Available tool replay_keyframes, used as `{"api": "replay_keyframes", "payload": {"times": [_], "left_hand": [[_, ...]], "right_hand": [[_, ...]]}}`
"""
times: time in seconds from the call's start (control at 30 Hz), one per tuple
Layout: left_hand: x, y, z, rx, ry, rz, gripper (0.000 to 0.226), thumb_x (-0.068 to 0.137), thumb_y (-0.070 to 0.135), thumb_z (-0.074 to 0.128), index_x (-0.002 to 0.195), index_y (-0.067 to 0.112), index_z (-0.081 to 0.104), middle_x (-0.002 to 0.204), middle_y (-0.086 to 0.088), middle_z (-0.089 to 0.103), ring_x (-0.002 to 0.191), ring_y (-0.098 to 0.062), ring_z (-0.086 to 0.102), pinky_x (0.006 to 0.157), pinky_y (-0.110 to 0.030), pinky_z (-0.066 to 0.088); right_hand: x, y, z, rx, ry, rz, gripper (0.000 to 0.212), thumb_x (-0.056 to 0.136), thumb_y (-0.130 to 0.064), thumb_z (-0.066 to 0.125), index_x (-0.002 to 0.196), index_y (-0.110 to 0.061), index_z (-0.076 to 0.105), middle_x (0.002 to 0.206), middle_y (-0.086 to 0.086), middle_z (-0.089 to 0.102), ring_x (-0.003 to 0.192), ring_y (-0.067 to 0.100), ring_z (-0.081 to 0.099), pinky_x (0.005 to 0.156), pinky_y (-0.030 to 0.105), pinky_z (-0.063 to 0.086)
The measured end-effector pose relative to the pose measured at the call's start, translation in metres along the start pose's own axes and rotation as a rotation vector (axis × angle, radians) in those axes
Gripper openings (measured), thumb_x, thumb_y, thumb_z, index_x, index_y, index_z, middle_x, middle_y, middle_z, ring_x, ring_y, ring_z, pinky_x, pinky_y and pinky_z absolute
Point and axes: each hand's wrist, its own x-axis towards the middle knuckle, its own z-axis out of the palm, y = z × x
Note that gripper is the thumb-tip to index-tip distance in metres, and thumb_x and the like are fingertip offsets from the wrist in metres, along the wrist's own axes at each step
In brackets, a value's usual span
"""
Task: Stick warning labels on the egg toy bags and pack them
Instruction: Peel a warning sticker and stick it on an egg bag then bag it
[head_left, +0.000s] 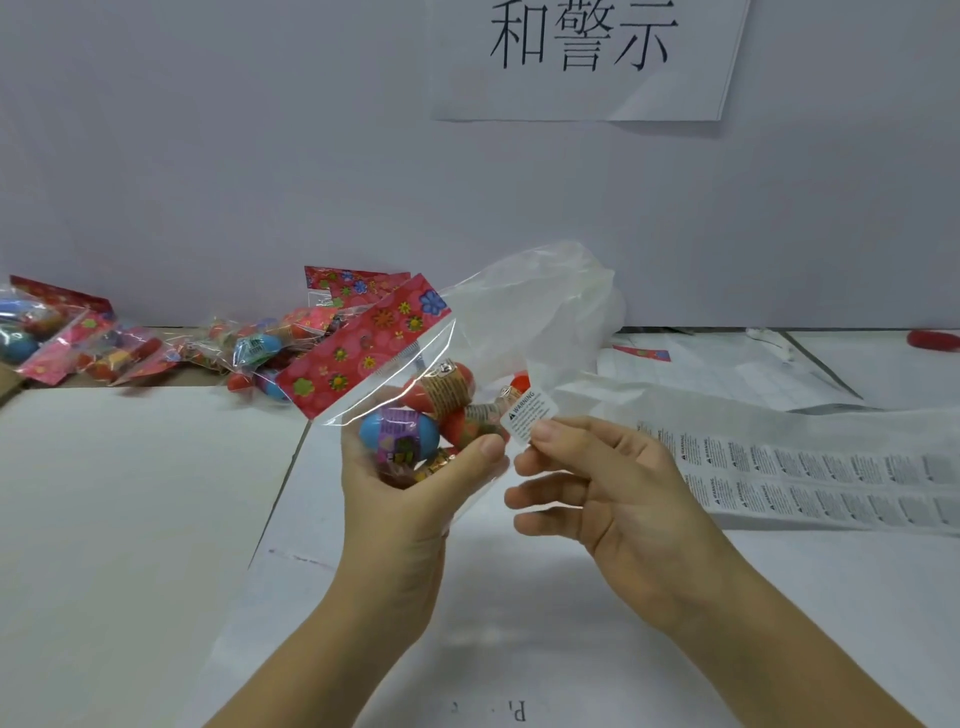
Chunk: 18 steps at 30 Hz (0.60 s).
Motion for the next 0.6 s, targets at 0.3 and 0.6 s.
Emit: {"api": "replay_keyframes", "payload": {"times": [0.3,0.6], "left_hand": [[-0.0024,-0.0024,-0.0014,0.022,-0.039,0.108,0.066,0.042,0.021,0.091,0.096,0.042,0.06,0.097,-0.003,0.073,0.09,-0.027,0.073,0.074,-0.031,0.06],[-0.003,-0.0023,0.0001,0.015,-0.026,0.139,0.064,0.044,0.022,0.086,0.099,0.037,0.055,0.091,0.001,0.072,0.084,-0.022,0.073,0.072,-0.031,0.06]], "right_hand": [[-0.0004,0.0015,-0.0014,-0.079,0.003,-0.025,0.023,0.057,-0.033,0.075,0.074,-0.018,0.078,0.072,0.009,0.072,0.073,0.023,0.072,0.065,0.029,0.057],[0.0,0.002,-0.0004,-0.121,0.008,-0.051,0.031,0.057,-0.037,0.077,0.08,-0.017,0.079,0.079,0.013,0.074,0.08,0.025,0.072,0.078,0.031,0.058]]}}
